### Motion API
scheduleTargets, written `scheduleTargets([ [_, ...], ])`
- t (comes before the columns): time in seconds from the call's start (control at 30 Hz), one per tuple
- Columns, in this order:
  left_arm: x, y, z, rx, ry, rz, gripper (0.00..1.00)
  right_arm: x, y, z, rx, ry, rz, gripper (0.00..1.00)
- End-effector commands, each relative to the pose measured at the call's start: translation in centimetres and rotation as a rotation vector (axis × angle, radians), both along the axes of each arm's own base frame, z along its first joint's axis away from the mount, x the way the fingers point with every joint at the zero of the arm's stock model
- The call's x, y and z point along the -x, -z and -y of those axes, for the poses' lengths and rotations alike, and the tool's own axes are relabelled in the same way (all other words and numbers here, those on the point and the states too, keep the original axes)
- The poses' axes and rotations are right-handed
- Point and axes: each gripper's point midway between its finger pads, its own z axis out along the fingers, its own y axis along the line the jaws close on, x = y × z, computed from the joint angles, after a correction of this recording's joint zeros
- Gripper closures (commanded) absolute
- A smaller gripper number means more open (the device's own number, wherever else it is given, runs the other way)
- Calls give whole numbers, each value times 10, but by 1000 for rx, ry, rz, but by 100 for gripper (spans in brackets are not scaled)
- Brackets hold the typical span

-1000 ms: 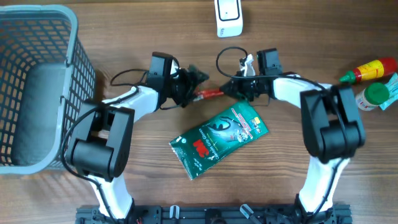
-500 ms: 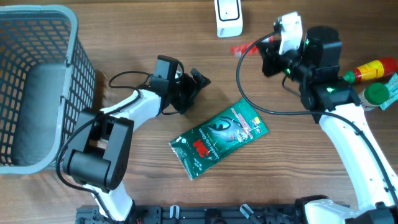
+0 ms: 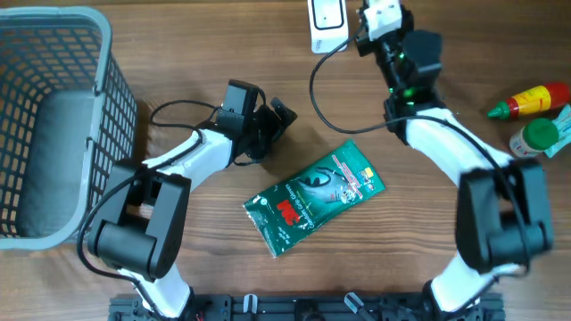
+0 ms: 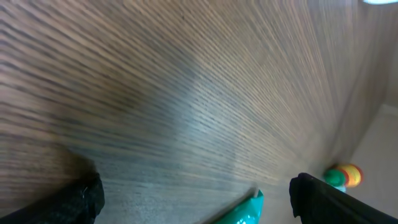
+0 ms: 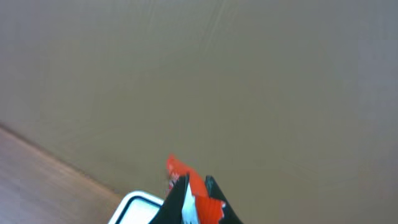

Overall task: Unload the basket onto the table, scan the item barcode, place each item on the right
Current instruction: 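Raise the stick to the white scanner with the right gripper, then carry the stick to the right edge and release it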

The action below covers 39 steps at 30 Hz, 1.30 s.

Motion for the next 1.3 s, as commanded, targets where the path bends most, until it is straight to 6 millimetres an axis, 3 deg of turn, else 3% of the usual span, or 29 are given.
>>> scheduleTargets([
  [0.0,2,9,-19,-99,-40,16,0,-18,30,-6,35,12,45,95],
  [0.13,-3,-4,-22,-110,-58,53,0,-43,84,-26,96,-25,-5,95],
  [0.3,-6,-6,-29,-141,-83,70,0,-50,116,-56,243,-56,8,95],
  [0.47,-7,-5,-32,-158,-95,73,0,-50,147,-54,317,-37,-97,95],
  [0.6,-6,-5,-33,-160,-93,68,0,-54,134,-42,220,33,-107,96],
  [0.73,-1,-24,-42,-204,-93,95,0,-53,79,-25,111,73,-78,96],
  [0.87,16,-67,-68,-331,-145,154,0,-40,11,18,60,199,-90,96],
  [0.93,29,-83,-76,-394,-161,173,0,-30,-7,48,17,241,-147,96],
  [1.03,48,-100,-81,-458,-158,194,0,-16,-18,112,-54,372,-235,96],
  [1.13,64,-109,-74,-471,-122,203,0,1,2,205,-112,641,-335,96],
  [1.17,66,-109,-71,-470,-110,203,0,4,16,222,-136,678,-383,96],
  [1.23,70,-109,-62,-468,-85,207,0,13,57,260,-272,775,-486,96],
  [1.27,72,-109,-57,-466,-67,211,0,17,89,284,-411,849,-537,96],
])
